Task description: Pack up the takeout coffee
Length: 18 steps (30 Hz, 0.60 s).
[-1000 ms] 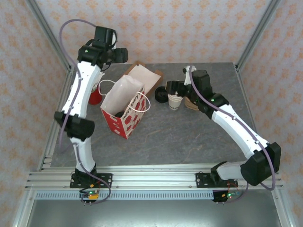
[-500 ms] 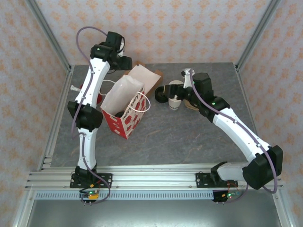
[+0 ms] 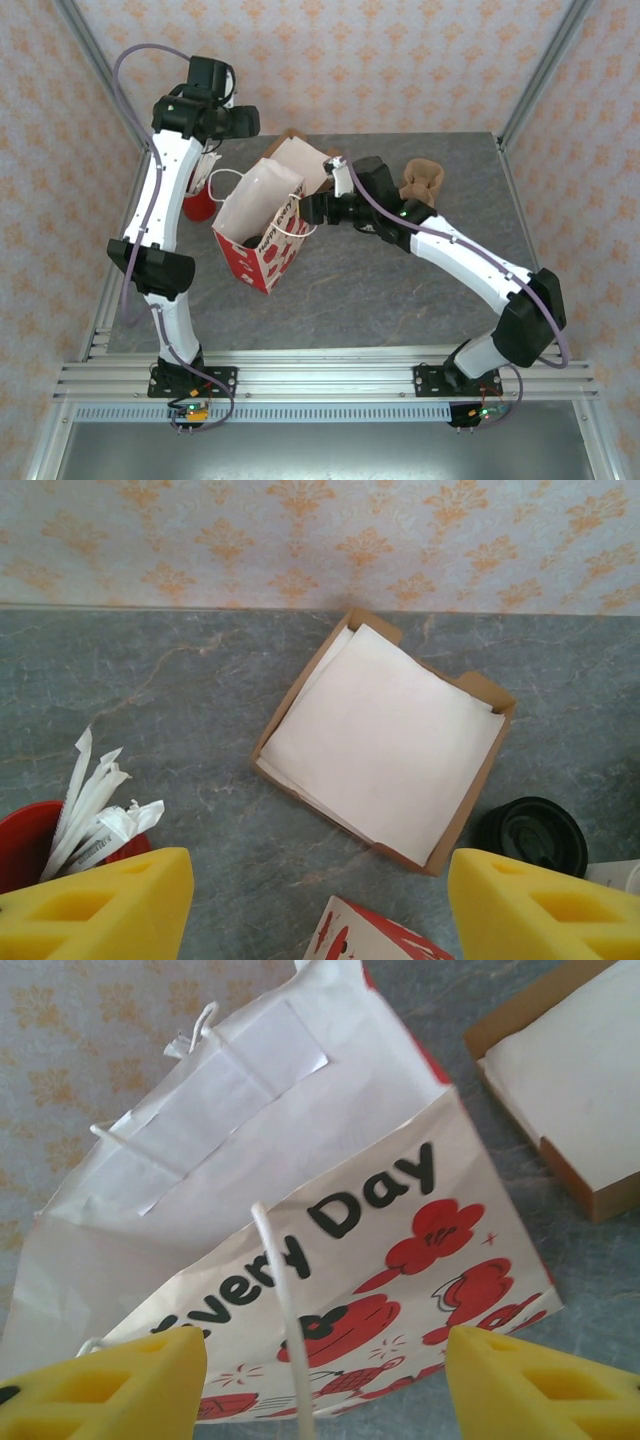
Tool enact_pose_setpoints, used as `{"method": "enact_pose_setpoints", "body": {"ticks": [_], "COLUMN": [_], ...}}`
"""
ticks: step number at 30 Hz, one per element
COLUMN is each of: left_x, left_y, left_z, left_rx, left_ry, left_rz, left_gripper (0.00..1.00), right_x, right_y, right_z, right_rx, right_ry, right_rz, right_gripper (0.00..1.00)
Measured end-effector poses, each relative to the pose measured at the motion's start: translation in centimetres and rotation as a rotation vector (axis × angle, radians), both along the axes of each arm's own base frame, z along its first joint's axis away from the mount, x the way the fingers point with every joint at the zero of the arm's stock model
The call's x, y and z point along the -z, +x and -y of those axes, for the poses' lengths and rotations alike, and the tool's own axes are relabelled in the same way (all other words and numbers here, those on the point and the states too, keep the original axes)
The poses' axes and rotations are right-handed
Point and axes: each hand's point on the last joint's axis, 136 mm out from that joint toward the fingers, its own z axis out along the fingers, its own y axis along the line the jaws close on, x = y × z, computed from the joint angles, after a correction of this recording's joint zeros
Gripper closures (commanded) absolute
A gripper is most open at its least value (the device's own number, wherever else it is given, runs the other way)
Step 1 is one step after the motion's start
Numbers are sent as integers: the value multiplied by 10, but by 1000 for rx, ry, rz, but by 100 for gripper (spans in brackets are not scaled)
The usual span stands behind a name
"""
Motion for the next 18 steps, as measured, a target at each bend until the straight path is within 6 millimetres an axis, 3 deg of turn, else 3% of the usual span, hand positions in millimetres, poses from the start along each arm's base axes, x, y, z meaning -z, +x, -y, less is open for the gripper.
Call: {"method": "enact_pose_setpoints", "body": {"ticks": [6, 10, 13, 18], "left_x": [5, 16, 47, 103], "left_y": [3, 32, 54, 72], "left_z": [9, 13, 17, 12], "left_rx": [45, 59, 67, 76], "left_ry": [-25, -11, -15, -73], "left_rz": [5, 9, -35, -147], "left_gripper": [32, 32, 33, 36], "right_x": [-7, -12, -14, -24], "right_y": [9, 15, 16, 16], "right_z": [7, 18, 27, 38], "right_rx": [63, 115, 147, 183], "right_ry": [-24, -40, -53, -56], "right_rz": [26, 45, 52, 71], "right_gripper": [35, 35, 35, 35]}}
